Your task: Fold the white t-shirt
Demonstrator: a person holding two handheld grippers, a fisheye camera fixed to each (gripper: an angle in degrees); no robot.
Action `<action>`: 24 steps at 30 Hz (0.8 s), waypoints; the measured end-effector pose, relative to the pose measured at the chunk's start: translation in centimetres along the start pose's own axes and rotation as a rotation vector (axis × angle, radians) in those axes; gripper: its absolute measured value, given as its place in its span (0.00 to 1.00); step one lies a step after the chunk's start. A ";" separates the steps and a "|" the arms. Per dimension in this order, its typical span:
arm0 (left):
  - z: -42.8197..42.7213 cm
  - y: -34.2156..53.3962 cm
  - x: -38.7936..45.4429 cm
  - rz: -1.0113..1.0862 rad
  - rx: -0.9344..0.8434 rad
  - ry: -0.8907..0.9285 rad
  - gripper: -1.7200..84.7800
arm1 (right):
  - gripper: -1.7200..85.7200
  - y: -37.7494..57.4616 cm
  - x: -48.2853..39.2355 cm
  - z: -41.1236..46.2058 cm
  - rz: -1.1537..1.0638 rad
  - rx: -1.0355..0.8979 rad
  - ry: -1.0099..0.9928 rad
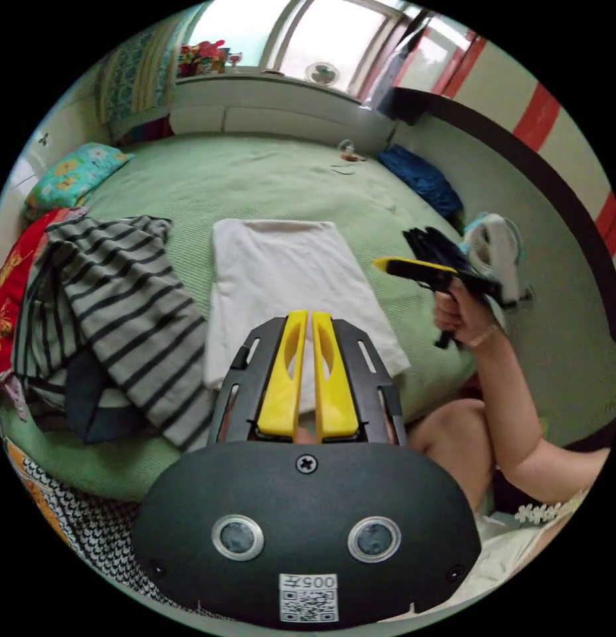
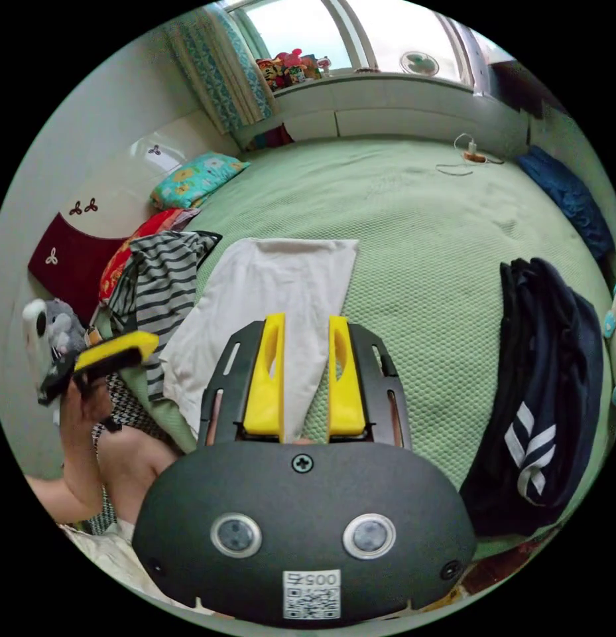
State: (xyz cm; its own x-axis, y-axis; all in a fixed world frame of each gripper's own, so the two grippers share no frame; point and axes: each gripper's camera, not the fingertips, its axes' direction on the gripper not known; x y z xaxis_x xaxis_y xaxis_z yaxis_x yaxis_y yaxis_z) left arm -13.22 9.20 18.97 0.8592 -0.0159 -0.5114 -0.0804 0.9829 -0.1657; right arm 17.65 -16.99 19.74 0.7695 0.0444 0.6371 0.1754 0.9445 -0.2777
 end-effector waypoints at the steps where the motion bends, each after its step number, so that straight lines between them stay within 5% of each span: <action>1: 0.5 0.6 0.8 0.009 -0.001 0.002 0.10 | 0.12 0.2 0.5 0.1 0.010 0.000 0.017; 12: 8.1 4.8 8.0 0.095 -0.017 -0.082 0.18 | 0.12 2.6 4.1 -1.1 0.029 0.027 0.014; 19: 9.1 5.1 9.0 0.115 -0.059 -0.141 0.13 | 0.12 3.3 6.3 -0.8 0.019 -0.010 0.020; 24: 7.0 5.2 7.3 -0.002 -0.013 0.019 0.09 | 0.12 3.8 7.2 -1.1 0.026 -0.008 0.007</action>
State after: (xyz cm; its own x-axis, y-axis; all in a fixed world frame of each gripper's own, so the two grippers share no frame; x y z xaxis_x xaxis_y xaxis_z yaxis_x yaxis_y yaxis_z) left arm -3.81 15.45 20.23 0.8498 -0.0219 -0.5267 -0.0852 0.9803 -0.1781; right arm 24.57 -13.43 22.49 0.7781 0.0664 0.6246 0.1603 0.9405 -0.2997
